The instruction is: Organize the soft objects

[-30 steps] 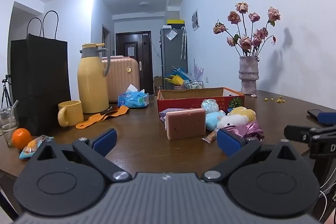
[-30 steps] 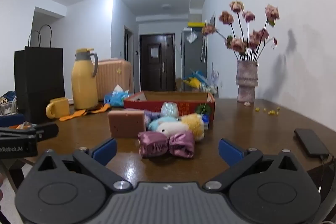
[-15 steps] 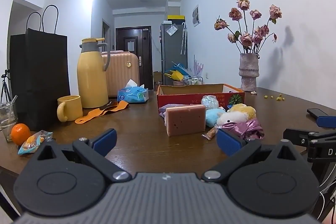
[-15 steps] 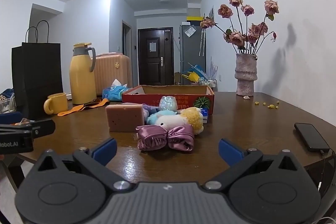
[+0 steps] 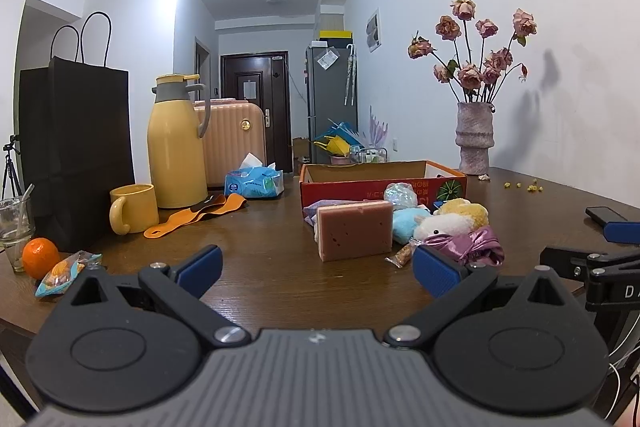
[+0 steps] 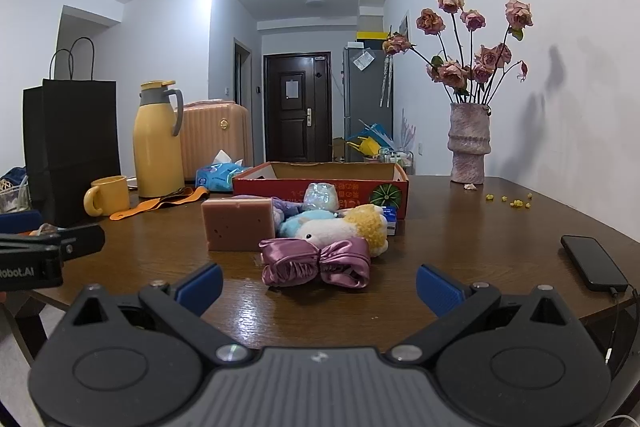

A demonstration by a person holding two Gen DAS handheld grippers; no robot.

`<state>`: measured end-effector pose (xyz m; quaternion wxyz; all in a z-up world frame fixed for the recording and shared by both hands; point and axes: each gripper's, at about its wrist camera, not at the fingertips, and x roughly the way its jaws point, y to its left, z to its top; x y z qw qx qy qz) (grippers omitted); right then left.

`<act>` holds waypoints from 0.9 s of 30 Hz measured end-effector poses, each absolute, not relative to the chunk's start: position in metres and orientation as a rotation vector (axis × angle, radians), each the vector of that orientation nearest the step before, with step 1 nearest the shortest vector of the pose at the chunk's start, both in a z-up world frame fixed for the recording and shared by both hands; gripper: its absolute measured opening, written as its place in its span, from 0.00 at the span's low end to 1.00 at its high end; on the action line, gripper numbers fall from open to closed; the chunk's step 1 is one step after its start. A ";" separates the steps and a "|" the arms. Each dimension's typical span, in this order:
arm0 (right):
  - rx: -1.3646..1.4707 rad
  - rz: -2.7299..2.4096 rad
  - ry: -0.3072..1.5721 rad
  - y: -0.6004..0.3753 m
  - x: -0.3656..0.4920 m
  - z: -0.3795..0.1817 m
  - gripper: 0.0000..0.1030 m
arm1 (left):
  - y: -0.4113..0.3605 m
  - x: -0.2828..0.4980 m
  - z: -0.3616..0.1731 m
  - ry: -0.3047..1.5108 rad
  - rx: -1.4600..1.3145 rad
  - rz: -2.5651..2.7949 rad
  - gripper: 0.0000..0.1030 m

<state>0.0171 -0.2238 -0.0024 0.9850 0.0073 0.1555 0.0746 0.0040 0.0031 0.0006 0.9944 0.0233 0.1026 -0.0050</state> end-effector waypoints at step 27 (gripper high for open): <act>0.014 0.143 0.311 -0.224 0.016 -0.002 1.00 | 0.002 0.004 0.000 0.208 0.058 -0.012 1.00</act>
